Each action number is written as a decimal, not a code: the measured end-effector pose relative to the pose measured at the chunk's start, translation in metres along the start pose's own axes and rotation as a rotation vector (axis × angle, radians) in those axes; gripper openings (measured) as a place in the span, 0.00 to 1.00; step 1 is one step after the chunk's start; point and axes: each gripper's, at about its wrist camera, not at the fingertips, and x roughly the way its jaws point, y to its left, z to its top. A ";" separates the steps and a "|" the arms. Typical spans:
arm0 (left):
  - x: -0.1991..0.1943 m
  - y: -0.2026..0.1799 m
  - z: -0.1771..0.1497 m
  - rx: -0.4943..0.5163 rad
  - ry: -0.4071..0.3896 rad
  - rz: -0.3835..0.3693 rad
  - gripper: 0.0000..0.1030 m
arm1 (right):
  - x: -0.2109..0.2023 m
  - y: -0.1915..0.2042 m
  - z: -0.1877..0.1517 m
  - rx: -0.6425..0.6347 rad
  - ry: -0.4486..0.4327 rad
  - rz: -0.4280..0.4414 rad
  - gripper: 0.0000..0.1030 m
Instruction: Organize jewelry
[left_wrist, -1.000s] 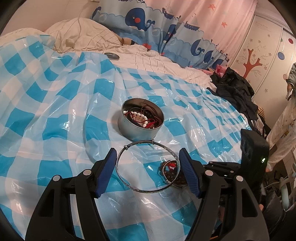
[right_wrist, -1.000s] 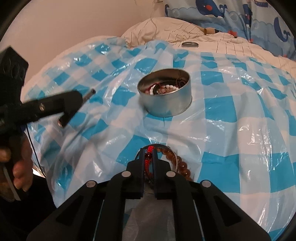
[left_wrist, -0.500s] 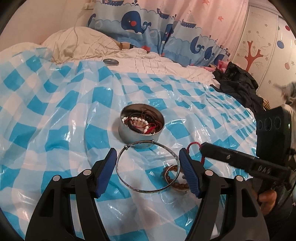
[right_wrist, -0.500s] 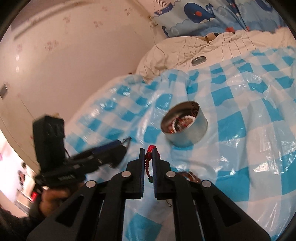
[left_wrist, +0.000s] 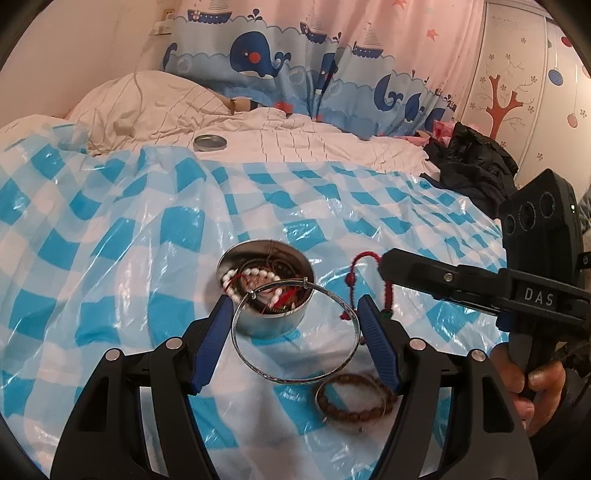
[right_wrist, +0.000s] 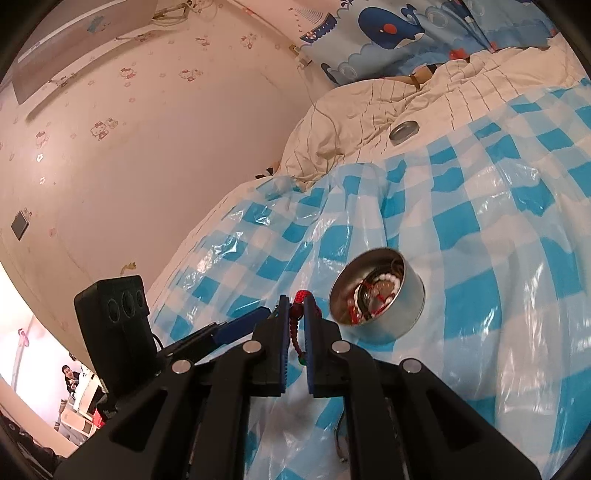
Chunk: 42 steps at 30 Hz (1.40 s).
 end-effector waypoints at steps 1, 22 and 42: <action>0.003 0.000 0.003 -0.005 -0.002 -0.003 0.63 | 0.002 -0.001 0.003 0.001 0.002 0.001 0.08; 0.081 0.054 0.036 -0.266 0.061 -0.056 0.64 | 0.053 -0.036 0.043 0.067 0.054 -0.075 0.44; 0.029 0.033 -0.020 -0.035 0.149 0.073 0.67 | 0.038 -0.004 -0.069 -0.297 0.274 -0.485 0.34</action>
